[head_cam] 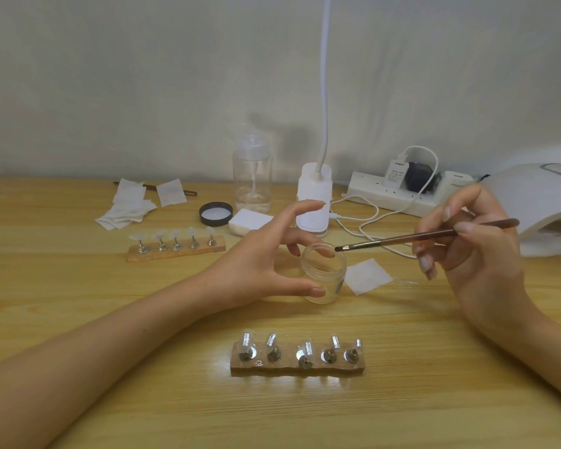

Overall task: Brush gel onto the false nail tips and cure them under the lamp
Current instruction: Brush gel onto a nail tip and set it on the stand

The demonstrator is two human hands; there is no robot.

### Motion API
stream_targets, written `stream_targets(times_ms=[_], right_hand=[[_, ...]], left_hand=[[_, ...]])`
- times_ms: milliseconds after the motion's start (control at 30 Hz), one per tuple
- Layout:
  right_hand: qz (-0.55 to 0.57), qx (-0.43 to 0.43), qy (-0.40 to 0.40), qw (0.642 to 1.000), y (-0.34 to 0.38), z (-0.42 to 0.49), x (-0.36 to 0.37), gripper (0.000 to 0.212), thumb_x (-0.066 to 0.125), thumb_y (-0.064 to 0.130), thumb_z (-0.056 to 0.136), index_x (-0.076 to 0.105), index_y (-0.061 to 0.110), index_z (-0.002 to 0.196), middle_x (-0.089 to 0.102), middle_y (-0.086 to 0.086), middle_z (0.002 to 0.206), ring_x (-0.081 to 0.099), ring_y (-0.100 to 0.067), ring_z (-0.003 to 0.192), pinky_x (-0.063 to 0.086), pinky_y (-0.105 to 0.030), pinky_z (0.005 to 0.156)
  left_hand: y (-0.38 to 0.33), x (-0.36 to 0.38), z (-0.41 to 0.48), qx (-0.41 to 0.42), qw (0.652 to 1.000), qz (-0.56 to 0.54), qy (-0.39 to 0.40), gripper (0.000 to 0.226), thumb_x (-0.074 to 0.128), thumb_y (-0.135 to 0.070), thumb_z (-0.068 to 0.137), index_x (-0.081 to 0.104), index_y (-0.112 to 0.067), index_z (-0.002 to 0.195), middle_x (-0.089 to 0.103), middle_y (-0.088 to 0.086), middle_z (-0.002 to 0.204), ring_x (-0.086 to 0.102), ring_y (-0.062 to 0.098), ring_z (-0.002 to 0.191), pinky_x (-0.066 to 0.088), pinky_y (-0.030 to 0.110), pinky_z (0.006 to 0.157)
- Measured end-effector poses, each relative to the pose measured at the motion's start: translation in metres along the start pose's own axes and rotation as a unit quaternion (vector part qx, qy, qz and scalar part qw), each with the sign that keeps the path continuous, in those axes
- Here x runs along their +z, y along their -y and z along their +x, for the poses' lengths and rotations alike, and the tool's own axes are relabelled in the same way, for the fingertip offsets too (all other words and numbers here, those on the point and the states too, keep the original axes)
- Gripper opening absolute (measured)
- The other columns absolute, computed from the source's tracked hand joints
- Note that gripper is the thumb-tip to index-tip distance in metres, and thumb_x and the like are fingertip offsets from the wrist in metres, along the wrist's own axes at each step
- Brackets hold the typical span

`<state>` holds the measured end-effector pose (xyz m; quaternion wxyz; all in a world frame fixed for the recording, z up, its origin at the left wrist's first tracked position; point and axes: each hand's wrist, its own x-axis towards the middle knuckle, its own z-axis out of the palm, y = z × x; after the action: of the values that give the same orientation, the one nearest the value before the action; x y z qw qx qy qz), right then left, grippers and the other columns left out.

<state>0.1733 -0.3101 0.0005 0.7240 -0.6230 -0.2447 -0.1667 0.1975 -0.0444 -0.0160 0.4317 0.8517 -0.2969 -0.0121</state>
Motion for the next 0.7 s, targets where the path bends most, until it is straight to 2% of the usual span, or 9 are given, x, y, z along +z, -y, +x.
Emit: stream_targets(times_ms=[267, 400, 500, 567, 700], right_hand=[[-0.018, 0.009, -0.031, 0.999, 0.000, 0.002, -0.007, 0.017, 0.034, 0.005, 0.079, 0.043, 0.017, 0.087, 0.057, -0.004, 0.062, 0.051, -0.017, 0.046, 0.035, -0.017, 0.040], [0.003, 0.010, -0.087, 0.996, 0.004, 0.008, -0.008, 0.023, 0.037, 0.008, 0.087, 0.052, 0.024, 0.082, 0.059, 0.002, 0.066, 0.055, -0.014, 0.052, 0.035, -0.018, 0.041], [-0.049, -0.018, -0.109, 0.993, 0.012, 0.012, -0.006, 0.025, 0.037, 0.011, 0.094, 0.054, 0.026, 0.082, 0.060, 0.002, 0.062, 0.052, -0.016, 0.050, 0.035, -0.019, 0.041], [-0.118, -0.043, -0.069, 0.990, 0.023, 0.017, -0.004, 0.019, 0.042, 0.019, 0.100, 0.053, 0.025, 0.086, 0.063, 0.001, 0.063, 0.051, -0.019, 0.047, 0.037, -0.021, 0.041], [-0.235, -0.082, 0.105, 0.963, 0.071, 0.033, -0.008, 0.019, 0.051, 0.039, 0.102, 0.062, 0.024, 0.100, 0.074, -0.005, 0.086, 0.065, -0.024, 0.058, 0.052, -0.026, 0.050]], left_hand=[[0.000, 0.000, 0.000, 0.002, 1.000, 0.001, -0.004, 0.097, 0.088, -0.032, 0.073, 0.027, -0.047, 0.146, 0.065, -0.034, 0.114, 0.055, -0.005, 0.100, 0.037, 0.003, 0.080], [-0.001, 0.001, -0.002, 0.002, 1.000, 0.000, -0.010, 0.092, 0.088, -0.032, 0.073, 0.029, -0.051, 0.141, 0.063, -0.035, 0.117, 0.054, -0.004, 0.104, 0.037, 0.004, 0.084], [0.000, 0.001, -0.002, 0.005, 1.000, -0.001, -0.012, 0.093, 0.088, -0.031, 0.074, 0.028, -0.051, 0.142, 0.065, -0.032, 0.115, 0.055, 0.000, 0.104, 0.037, 0.006, 0.083], [0.000, 0.001, -0.002, 0.008, 1.000, 0.003, -0.012, 0.095, 0.088, -0.033, 0.074, 0.026, -0.051, 0.143, 0.067, -0.028, 0.116, 0.055, 0.002, 0.104, 0.037, 0.006, 0.084], [0.000, 0.000, -0.002, 0.018, 0.999, 0.023, -0.020, 0.094, 0.087, -0.037, 0.074, 0.022, -0.058, 0.138, 0.061, -0.035, 0.116, 0.052, 0.002, 0.104, 0.035, 0.005, 0.084]])
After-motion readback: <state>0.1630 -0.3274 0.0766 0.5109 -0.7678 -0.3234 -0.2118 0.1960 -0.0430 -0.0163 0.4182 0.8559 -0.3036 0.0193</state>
